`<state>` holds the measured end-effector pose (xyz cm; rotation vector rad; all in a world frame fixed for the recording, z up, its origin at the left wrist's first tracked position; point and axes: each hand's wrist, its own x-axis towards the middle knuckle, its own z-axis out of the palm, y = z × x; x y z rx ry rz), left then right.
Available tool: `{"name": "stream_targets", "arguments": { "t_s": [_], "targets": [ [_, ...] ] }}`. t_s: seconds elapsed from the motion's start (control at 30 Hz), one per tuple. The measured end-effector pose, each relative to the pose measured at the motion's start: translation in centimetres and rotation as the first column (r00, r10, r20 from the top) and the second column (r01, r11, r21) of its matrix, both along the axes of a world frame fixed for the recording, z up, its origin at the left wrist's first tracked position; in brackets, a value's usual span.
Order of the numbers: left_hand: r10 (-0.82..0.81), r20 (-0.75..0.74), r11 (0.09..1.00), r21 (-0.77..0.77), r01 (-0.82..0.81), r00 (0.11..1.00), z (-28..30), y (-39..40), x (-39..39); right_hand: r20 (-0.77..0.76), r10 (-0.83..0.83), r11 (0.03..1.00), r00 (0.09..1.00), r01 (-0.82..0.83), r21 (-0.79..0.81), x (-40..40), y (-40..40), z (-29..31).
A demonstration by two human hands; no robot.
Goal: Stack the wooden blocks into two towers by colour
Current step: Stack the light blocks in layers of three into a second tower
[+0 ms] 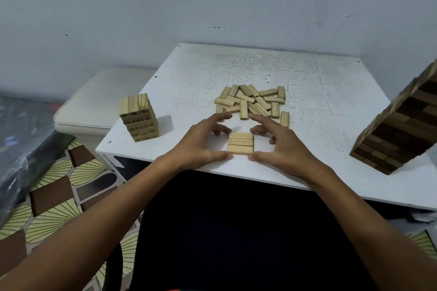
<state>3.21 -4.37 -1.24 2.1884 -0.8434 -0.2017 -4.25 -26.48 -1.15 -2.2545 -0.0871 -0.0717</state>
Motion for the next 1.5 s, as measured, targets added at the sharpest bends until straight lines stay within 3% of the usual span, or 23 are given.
{"name": "stream_targets", "arguments": {
  "t_s": [0.37, 0.6, 0.77, 1.1, 1.27, 1.5],
  "targets": [
    [-0.004, 0.031, 1.000, -0.010, 0.004, 1.000, -0.1, -0.1, 0.4, 0.046, 0.033, 0.999, 0.998, -0.033, -0.007, 0.5, -0.3, -0.5],
    [-0.006, 0.053, 0.995, -0.104, 0.011, 0.999, 0.4, -0.4, 0.0, 0.148, 0.079, 0.996, 0.986, -0.073, -0.048, 0.4, 0.3, -0.1],
    [0.009, 0.120, 0.982, -0.188, 0.014, 0.993, 3.0, 0.7, 0.3, 0.256, 0.083, 0.996, 0.963, -0.083, -0.009, 1.7, 1.1, 1.8],
    [0.185, 0.284, 0.975, -0.172, -0.140, 0.941, 9.5, 7.9, 2.0, 0.389, 0.202, 0.971, 0.899, -0.236, 0.043, 6.8, 7.5, 7.0],
    [0.261, 0.254, 0.956, -0.201, -0.213, 0.932, 10.6, 12.0, 2.5, 0.378, 0.302, 0.941, 0.875, -0.338, 0.029, 9.5, 11.4, 8.3],
    [0.365, 0.066, 0.904, -0.263, -0.337, 0.929, 9.6, 16.0, 3.8, 0.268, 0.414, 0.901, 0.870, -0.433, 0.015, 13.1, 15.3, 9.1]
  ]
}}
